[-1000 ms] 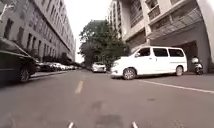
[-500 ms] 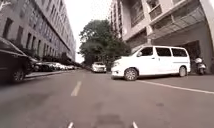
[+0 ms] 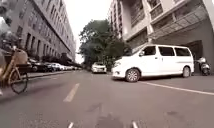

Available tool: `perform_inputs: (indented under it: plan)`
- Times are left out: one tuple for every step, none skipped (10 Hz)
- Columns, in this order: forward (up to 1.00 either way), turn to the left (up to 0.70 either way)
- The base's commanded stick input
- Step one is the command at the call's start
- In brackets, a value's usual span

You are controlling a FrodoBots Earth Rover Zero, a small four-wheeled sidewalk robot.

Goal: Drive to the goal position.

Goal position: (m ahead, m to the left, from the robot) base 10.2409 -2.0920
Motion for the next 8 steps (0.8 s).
perform_inputs:
  plan:
    - [0.70, 0.00]
    - [0.70, 0.00]
    - [0.70, 0.08]
    - [0.70, 0.14]
    - [0.70, 0.14]
    - [0.70, 0.14]
    - [0.70, 0.14]
    - [0.70, 0.14]
